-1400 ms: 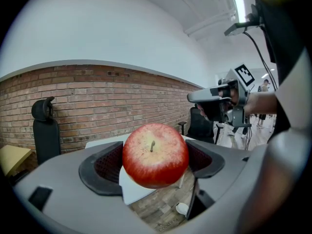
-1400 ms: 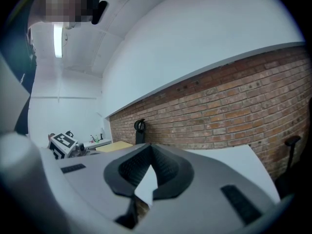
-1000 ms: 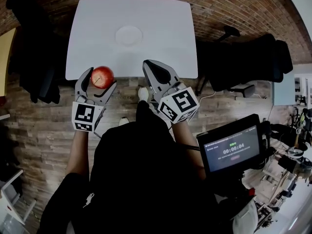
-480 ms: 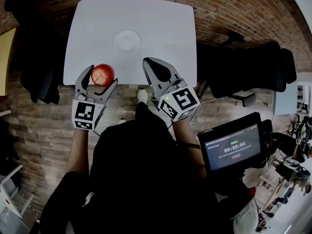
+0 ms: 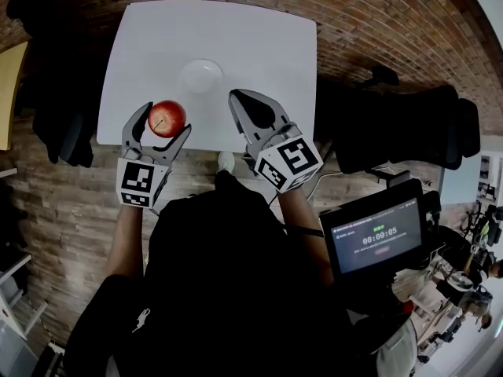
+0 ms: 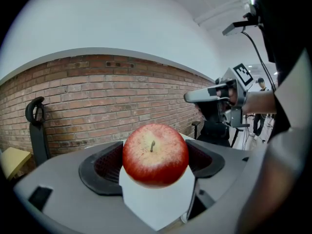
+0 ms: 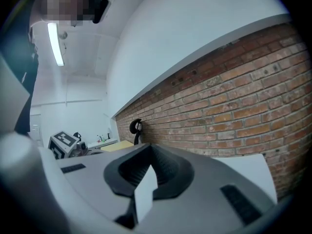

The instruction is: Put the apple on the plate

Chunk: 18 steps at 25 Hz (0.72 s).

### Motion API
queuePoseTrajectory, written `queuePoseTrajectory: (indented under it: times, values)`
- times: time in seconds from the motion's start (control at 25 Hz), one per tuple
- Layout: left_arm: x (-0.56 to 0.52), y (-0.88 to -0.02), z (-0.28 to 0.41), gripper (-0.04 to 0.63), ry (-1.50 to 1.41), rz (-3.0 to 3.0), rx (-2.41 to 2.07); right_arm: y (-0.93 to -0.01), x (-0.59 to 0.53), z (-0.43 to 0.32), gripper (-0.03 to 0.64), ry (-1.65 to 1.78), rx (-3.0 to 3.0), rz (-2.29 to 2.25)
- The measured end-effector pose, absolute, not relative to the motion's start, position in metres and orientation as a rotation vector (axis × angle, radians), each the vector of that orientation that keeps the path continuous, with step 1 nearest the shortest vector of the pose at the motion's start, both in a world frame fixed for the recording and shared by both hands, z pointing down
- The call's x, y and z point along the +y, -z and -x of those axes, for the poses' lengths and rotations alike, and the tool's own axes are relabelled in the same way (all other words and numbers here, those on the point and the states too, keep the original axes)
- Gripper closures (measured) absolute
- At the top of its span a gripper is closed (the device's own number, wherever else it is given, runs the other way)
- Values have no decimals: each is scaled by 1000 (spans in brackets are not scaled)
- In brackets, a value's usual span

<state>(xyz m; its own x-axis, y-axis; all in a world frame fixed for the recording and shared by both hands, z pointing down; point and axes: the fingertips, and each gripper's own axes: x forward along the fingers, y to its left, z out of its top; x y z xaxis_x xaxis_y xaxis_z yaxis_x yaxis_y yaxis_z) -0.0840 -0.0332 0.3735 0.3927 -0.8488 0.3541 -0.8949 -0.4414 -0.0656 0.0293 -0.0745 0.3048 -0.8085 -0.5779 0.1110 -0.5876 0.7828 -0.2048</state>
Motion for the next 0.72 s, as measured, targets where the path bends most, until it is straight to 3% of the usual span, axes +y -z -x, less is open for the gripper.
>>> queuePoseTrajectory:
  times: [0.72]
  values:
    - [-70, -378, 59, 192, -519, -2463, -1624, -315, -118, -54, 614, -387, -2937, -878]
